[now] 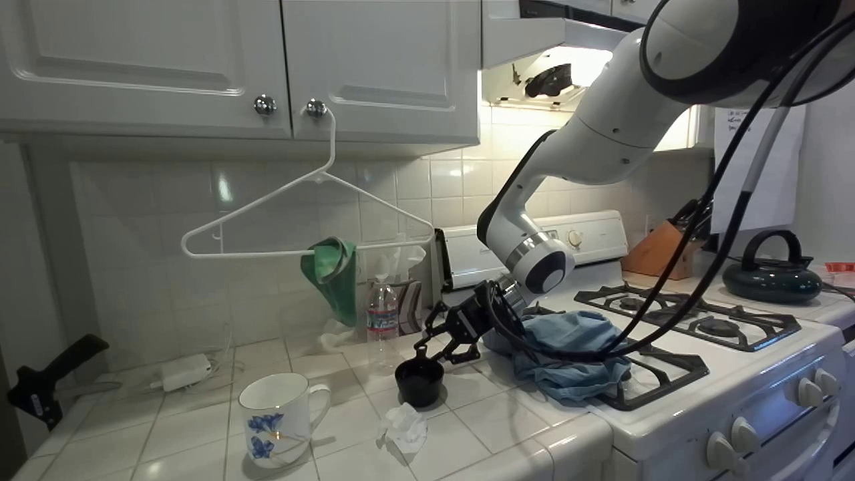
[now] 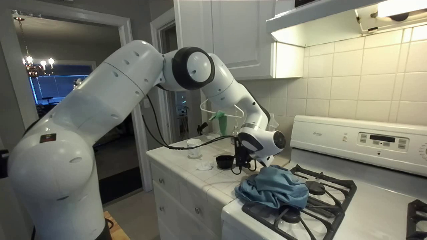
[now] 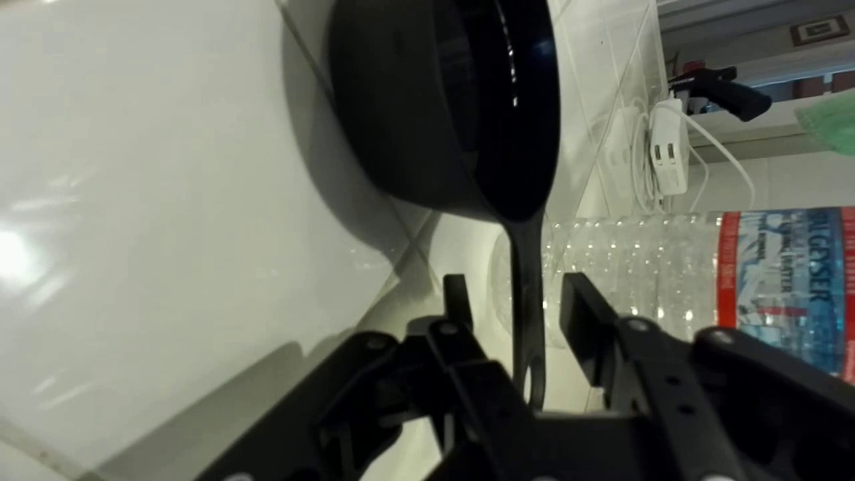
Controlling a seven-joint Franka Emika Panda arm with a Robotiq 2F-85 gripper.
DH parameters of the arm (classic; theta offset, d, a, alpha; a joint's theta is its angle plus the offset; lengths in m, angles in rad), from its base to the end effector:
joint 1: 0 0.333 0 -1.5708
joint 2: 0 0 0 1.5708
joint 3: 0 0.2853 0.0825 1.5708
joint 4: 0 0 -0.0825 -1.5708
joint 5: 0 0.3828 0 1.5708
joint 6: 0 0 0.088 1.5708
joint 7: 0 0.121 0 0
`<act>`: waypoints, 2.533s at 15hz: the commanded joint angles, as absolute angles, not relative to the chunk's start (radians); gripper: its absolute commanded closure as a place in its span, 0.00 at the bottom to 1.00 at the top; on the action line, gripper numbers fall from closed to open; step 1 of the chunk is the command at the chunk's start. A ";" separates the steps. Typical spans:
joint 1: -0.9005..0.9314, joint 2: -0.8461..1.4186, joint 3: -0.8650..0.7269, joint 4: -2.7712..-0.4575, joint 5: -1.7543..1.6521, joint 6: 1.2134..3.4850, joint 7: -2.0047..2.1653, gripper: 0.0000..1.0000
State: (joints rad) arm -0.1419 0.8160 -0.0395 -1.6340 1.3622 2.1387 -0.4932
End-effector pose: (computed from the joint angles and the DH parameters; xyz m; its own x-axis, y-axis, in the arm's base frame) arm 0.6508 -0.0632 0.1105 0.8306 -0.5185 -0.2030 -0.4395 -0.3866 -0.8108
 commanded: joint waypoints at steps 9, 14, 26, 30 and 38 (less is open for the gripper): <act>-0.148 0.704 -0.016 -1.781 1.392 2.136 -0.515 0.68; -0.148 0.692 -0.021 -1.805 1.394 2.137 -0.514 0.81; -0.157 0.697 -0.008 -1.808 1.447 2.143 -0.584 0.99; -0.162 0.696 -0.008 -1.815 1.575 2.115 -0.700 0.99; -0.178 0.688 -0.032 -1.860 1.735 1.979 -0.786 0.99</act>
State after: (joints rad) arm -0.1652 0.7185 -0.0259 -1.8112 1.6696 2.0449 -0.7442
